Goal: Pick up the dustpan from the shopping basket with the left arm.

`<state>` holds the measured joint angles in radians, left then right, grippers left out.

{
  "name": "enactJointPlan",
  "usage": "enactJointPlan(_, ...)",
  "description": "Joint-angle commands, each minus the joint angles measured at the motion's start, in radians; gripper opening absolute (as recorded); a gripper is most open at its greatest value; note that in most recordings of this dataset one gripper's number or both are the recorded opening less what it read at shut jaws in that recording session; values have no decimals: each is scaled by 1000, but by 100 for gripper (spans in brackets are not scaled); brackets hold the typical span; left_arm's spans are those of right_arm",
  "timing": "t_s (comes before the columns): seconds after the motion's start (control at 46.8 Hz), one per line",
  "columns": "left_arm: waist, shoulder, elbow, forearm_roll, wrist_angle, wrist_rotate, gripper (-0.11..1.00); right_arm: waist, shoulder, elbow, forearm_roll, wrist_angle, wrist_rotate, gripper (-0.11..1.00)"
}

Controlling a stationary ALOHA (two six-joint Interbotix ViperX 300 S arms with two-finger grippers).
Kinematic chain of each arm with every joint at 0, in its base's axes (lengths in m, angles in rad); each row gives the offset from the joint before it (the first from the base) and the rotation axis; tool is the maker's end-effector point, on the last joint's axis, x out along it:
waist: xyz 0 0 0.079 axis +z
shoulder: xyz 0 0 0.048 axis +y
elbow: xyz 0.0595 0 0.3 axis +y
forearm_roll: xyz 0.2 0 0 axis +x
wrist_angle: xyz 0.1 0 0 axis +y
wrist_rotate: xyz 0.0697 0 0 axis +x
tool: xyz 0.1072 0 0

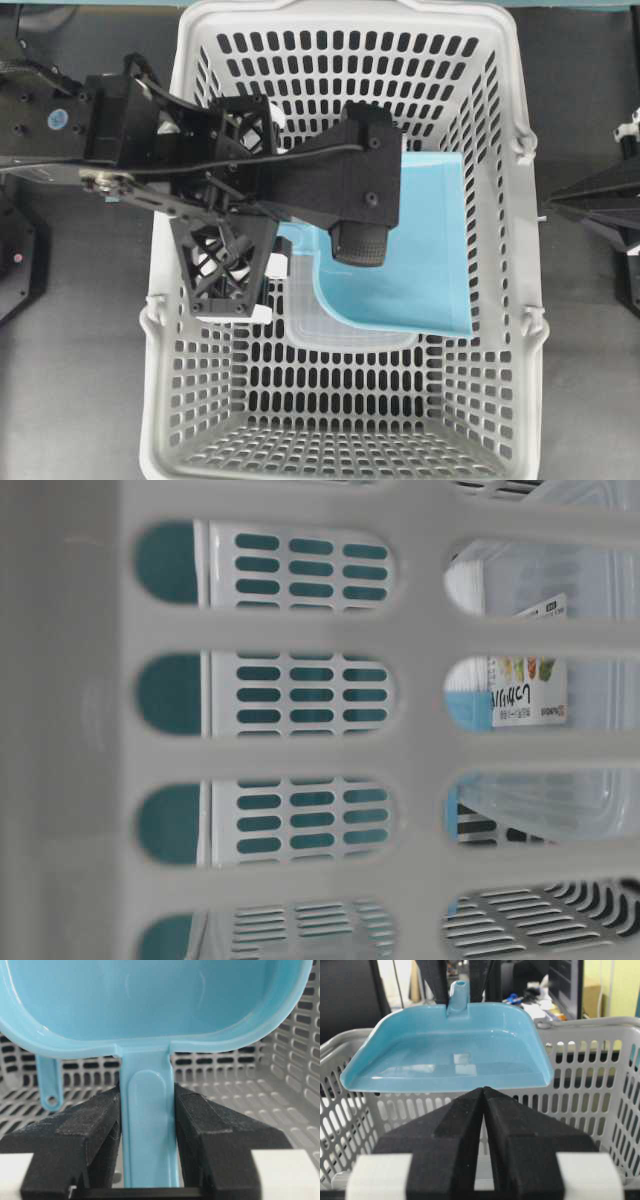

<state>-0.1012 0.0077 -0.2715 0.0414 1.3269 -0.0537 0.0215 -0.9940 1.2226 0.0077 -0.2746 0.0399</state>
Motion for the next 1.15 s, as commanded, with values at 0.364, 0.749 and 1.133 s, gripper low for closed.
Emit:
enactJointPlan(0.364,0,-20,-18,3,-3,0,30,0,0,-9,3,-5,2,0)
enactJointPlan(0.749,0,-18,-18,3,-5,5,30,2,0,-9,3,-5,2,0)
enactJointPlan(1.133,0,-8,-18,3,-6,5,30,0,0,-9,3,-5,2,0)
